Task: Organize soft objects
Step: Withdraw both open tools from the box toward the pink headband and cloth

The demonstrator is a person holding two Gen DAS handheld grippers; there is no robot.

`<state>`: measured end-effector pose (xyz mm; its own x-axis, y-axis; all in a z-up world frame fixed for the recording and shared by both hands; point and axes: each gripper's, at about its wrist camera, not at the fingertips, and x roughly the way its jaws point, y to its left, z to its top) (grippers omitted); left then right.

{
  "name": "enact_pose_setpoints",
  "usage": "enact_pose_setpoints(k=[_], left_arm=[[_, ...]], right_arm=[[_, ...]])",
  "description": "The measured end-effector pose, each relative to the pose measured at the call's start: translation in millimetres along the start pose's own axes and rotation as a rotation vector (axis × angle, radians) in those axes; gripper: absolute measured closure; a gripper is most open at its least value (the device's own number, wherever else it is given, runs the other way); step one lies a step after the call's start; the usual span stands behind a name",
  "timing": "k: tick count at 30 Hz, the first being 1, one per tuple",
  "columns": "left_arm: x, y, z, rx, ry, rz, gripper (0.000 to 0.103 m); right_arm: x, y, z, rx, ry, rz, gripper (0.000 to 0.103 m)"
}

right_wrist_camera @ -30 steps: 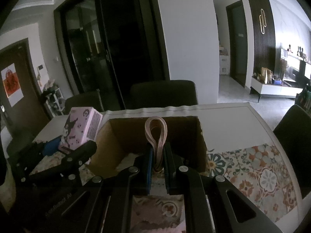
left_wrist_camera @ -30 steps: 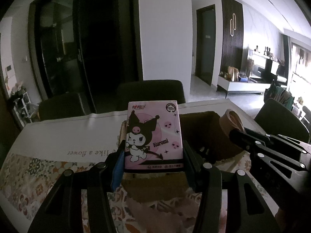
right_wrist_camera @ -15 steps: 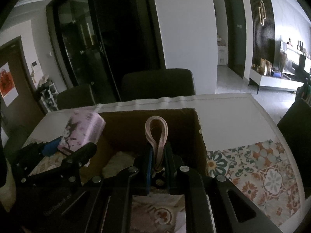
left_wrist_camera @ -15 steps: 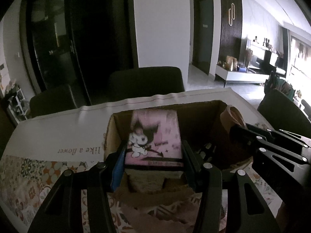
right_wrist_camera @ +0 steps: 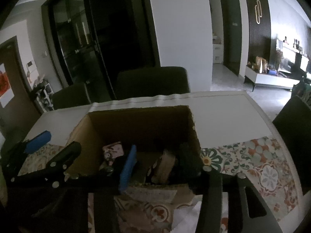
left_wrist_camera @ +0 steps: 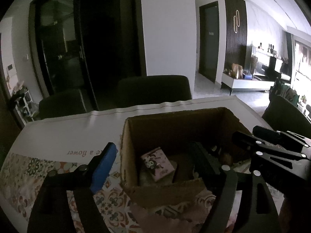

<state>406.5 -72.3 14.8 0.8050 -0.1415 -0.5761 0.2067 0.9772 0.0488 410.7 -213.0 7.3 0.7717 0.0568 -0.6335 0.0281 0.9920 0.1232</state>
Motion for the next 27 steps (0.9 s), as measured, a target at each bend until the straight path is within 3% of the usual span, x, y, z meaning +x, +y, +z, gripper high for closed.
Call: enact_pose_setpoints(k=[9,14,27], left_arm=[[-42,14,-14,-0.022,-0.048,0.045,0.008],[-64,21,-23,-0.032,-0.058,0.043,0.007],[-93,26,-65,-0.023,-0.024,-0.006,0.007]], right_arm=[[-37,12,-7,0.001,-0.053,-0.05,0.037],[-60,20,-15,0.005,-0.081,-0.06,0.029],[-90,31,-62,0.018,-0.067,-0.06,0.028]])
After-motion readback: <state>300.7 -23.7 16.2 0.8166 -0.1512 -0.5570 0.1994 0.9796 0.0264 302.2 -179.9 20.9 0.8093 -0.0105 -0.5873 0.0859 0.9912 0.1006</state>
